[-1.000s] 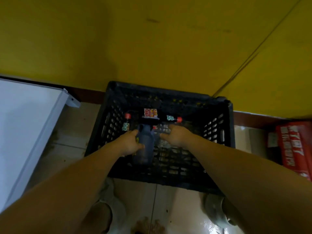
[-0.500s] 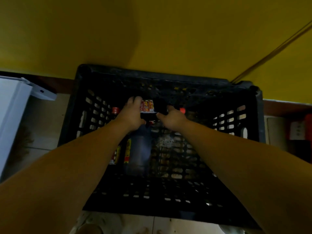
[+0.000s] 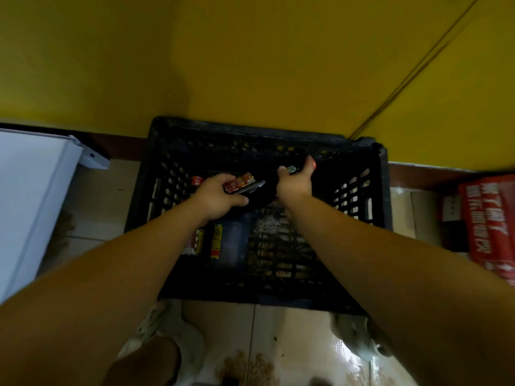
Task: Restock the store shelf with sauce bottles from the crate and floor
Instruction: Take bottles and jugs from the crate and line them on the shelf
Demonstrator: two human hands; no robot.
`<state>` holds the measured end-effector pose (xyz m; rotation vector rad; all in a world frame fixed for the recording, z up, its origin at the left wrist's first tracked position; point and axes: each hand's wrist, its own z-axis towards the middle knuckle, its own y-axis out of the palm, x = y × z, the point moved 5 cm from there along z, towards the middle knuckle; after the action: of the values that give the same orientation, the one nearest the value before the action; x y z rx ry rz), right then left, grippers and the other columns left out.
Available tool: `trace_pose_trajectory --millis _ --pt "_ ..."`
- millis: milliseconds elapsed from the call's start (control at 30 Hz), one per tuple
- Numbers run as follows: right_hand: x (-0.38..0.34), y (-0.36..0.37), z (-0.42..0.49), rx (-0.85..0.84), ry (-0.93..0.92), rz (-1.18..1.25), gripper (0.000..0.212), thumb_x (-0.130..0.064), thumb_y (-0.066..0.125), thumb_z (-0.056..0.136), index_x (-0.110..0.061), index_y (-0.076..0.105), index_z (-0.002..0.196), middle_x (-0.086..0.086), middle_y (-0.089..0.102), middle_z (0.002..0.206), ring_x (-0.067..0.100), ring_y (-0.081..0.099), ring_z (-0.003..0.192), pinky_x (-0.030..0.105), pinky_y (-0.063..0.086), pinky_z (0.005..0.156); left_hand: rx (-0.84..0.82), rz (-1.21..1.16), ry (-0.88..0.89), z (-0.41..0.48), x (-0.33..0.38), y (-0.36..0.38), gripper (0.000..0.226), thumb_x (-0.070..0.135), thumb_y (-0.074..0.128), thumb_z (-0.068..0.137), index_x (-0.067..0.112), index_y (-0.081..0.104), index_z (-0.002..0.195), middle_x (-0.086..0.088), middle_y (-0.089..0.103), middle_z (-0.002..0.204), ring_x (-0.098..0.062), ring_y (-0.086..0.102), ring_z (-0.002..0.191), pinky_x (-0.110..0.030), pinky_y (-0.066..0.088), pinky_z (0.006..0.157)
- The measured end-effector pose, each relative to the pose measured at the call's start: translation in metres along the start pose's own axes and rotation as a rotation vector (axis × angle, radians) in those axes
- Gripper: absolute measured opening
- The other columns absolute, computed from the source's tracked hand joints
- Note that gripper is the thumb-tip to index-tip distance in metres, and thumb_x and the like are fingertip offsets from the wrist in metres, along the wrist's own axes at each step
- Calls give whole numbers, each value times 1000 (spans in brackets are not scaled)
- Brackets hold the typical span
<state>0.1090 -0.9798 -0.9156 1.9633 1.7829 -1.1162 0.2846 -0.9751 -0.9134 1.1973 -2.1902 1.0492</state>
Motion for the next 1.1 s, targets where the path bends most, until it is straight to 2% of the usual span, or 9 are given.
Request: trace_pose_trajectory --millis 167,267,367,467,600,767,867,967,1100 --pt "-42 -35 -71 21 -112 88 83 -17 55 97 -38 -3 153 13 46 143 34 55 119 50 49 98 -53 -165 -25 -76 29 -16 61 14 76 79 11 46 132 -8 57 119 -27 59 108 -46 51 94" --pt "-69 -56 -120 -25 -176 172 90 -22 62 93 -30 -4 154 11 44 145 33 52 124 49 46 101 -110 -255 17 -131 56 -33 51 11 68 86 10 45 131 -5 58 108 -23 62 99 -38 55 79" --pt "-102 -74 -173 -133 -223 254 80 -20 60 94 -28 8 153 11 49 138 34 55 118 54 46 99 -177 -356 58 -188 85 -56 37 12 59 92 9 48 127 -12 60 117 -21 63 97 -33 55 74" --pt "-142 -90 -233 -265 -314 331 52 -11 56 96 -24 31 140 13 58 120 36 59 110 59 47 93 -200 -460 125 -242 107 -75 29 13 54 95 9 50 124 -14 59 124 -28 61 110 -43 53 87" --pt "-193 -109 -323 -256 -499 352 57 -10 59 94 -26 33 142 12 60 117 32 60 106 59 47 94 -72 -460 327 -316 140 -100 32 16 57 94 13 53 125 -12 57 132 -23 59 110 -41 50 92" --pt "-236 -120 -429 -244 -743 298 60 -15 66 90 -29 33 139 11 59 114 25 63 93 49 55 83 283 -58 694 -411 186 -131 97 21 85 66 22 28 145 3 47 131 -16 49 120 -37 45 98" --pt "-250 -123 -483 -265 -843 272 55 -17 67 90 -28 36 134 9 59 107 24 63 89 40 54 72 393 -76 759 -456 194 -148 92 10 83 68 19 31 143 4 52 124 -14 52 114 -33 44 93" --pt "-257 -122 -530 -305 -970 159 52 -22 66 90 -27 39 135 8 60 110 25 64 93 35 51 70 236 -337 714 -491 181 -167 92 3 77 75 26 27 148 -3 53 133 -22 56 117 -42 49 94" --pt "-256 -110 -582 -463 -1062 -17 60 -22 59 94 -33 30 145 11 63 116 26 66 93 30 50 63 93 -582 743 -540 166 -182 60 -4 60 84 34 40 125 -17 62 112 -35 63 99 -53 55 75"
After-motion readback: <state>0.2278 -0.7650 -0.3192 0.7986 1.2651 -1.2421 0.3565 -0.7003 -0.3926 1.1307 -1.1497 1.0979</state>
